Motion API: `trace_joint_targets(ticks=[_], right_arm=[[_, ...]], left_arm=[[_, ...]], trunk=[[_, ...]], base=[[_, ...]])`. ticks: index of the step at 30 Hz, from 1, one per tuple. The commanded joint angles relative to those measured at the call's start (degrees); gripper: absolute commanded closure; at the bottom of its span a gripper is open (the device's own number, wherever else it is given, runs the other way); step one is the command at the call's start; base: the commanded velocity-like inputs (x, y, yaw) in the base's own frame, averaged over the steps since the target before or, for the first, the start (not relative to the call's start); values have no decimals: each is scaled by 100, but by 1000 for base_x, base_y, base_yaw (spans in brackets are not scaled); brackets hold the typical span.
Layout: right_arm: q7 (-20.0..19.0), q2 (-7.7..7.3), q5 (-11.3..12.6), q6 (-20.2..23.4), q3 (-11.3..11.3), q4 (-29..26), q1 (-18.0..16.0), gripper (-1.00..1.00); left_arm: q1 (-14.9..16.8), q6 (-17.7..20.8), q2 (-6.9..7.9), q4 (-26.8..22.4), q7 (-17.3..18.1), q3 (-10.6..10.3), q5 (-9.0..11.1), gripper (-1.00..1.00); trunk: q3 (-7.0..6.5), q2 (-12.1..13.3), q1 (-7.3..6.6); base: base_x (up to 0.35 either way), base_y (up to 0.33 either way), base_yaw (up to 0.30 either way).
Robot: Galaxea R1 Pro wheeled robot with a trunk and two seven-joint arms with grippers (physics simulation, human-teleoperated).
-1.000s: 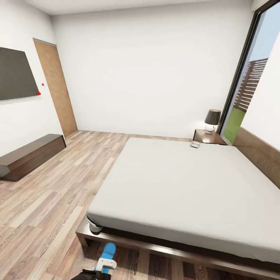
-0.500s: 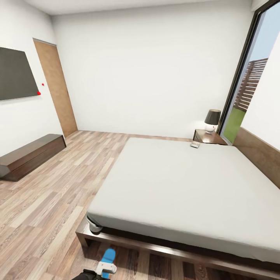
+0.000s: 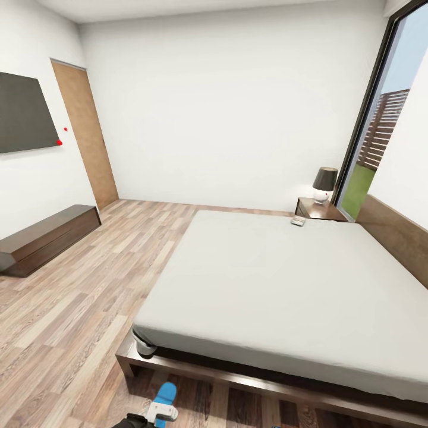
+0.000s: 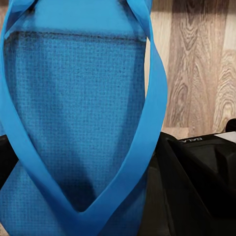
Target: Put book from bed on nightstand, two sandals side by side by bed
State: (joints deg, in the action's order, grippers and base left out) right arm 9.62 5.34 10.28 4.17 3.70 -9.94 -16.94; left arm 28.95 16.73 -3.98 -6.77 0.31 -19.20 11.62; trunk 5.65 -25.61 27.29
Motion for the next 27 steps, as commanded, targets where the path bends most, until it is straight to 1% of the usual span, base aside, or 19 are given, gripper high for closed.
trace_joint_targets(ticks=[1,3,9,13,27], right_arm=[[30,0,54,28,38,-14,-2,100],[26,-4,58,11,31,-20,-2,100],[29,-9,63,-262,21,-94,-2,100],[25,0,67,-294,34,-104,-2,100],[17,-17,62,-296,30,-104,-2,100]], left_arm=[[2,32,3,-9,12,-49,42,100],[0,32,3,-9,12,-53,42,100],[-3,5,6,-8,6,-60,46,100],[-3,-62,3,-8,4,-63,43,100],[1,-54,-3,-8,-3,-87,48,100]], trunk=[[12,-11,3],[12,-11,3],[12,-11,3],[12,-11,3],[12,-11,3]], base=[[0,0,0],[0,0,0],[0,0,0],[0,0,0],[0,0,0]])
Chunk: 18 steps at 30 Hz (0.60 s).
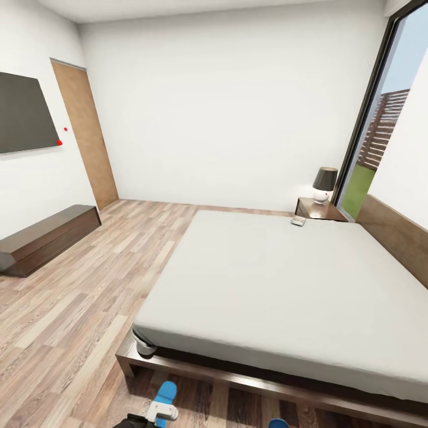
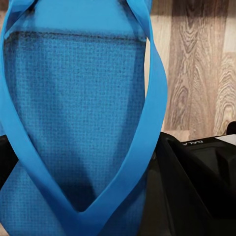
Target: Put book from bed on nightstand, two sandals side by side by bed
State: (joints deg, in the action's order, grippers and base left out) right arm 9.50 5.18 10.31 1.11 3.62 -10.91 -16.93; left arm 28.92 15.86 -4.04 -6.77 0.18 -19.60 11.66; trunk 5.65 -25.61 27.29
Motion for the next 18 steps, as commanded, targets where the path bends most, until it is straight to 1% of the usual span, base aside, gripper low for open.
trace_joint_targets(ticks=[1,12,18], right_arm=[[28,-1,59,10,39,-7,-3,100],[26,-8,59,12,34,-8,-3,100],[22,-7,59,12,34,-8,-3,100]], left_arm=[[3,39,1,-9,3,-48,44,100],[6,105,-17,-9,-28,-45,45,100],[8,195,-17,-9,-27,-44,47,100]], trunk=[[12,-11,3],[12,-11,3],[119,-252,135]], base=[[0,0,0],[0,0,0],[0,0,0]])
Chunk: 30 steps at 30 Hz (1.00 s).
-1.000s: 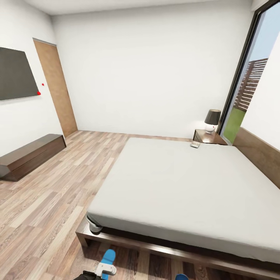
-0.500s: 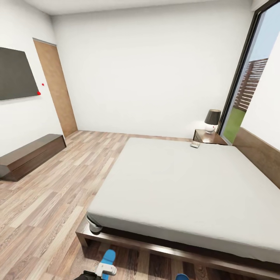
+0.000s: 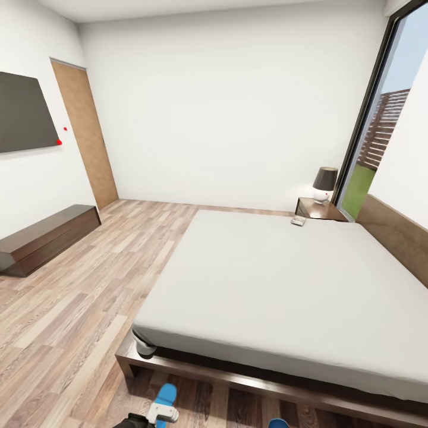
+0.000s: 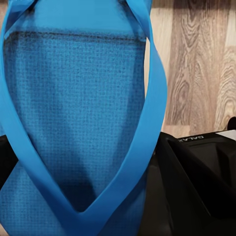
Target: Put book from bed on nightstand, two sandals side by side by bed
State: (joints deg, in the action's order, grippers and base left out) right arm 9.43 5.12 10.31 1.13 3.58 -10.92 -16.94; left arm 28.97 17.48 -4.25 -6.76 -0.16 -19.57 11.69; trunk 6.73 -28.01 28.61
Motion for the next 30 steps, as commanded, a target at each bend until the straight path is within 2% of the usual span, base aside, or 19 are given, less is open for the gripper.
trace_joint_targets(ticks=[1,14,18,21,30], right_arm=[[27,0,59,10,38,-7,-3,100],[32,21,66,117,38,-226,-3,100],[27,15,63,478,34,-323,-3,100],[25,14,60,586,39,-375,-3,100],[24,22,62,619,54,-403,-3,100]], left_arm=[[4,47,3,-9,7,-47,46,100],[4,183,5,2,22,-27,62,100],[4,185,10,19,24,-8,61,100],[4,181,16,23,29,-5,61,100],[4,177,28,26,33,-3,68,100]], trunk=[[30,-52,25],[263,-574,311],[335,-734,398],[389,-854,464],[551,-1215,662]], base=[[0,0,0],[0,0,0],[0,0,0],[0,0,0],[0,0,0]])
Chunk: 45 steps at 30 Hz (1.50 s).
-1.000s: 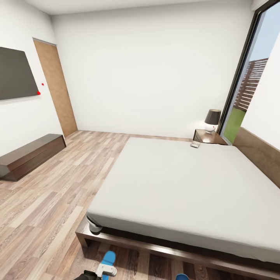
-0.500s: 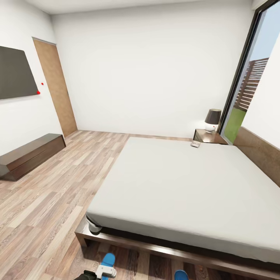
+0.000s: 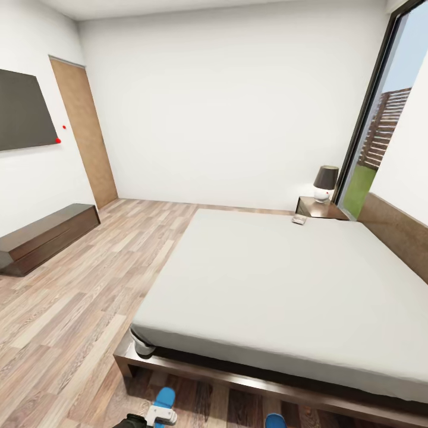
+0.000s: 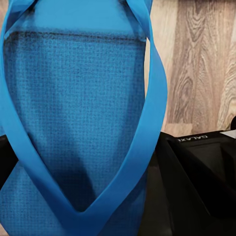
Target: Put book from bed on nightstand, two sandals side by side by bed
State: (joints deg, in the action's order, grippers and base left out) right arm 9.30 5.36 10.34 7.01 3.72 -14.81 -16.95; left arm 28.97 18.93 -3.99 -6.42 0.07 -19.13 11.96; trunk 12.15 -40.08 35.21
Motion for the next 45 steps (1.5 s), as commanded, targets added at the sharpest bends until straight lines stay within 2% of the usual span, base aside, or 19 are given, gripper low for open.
trace_joint_targets(ticks=[1,15,45], right_arm=[[37,-3,61,28,40,-13,-1,100],[28,-12,64,63,33,-13,-1,100],[12,-18,68,89,21,-13,-1,100]], left_arm=[[3,32,3,-12,10,-47,43,100],[3,24,4,-18,11,-64,35,100],[3,24,12,-18,28,-65,35,100]], trunk=[[30,-49,24],[393,-610,331],[1203,-1814,990]], base=[[0,0,0],[0,0,0],[0,0,-73]])
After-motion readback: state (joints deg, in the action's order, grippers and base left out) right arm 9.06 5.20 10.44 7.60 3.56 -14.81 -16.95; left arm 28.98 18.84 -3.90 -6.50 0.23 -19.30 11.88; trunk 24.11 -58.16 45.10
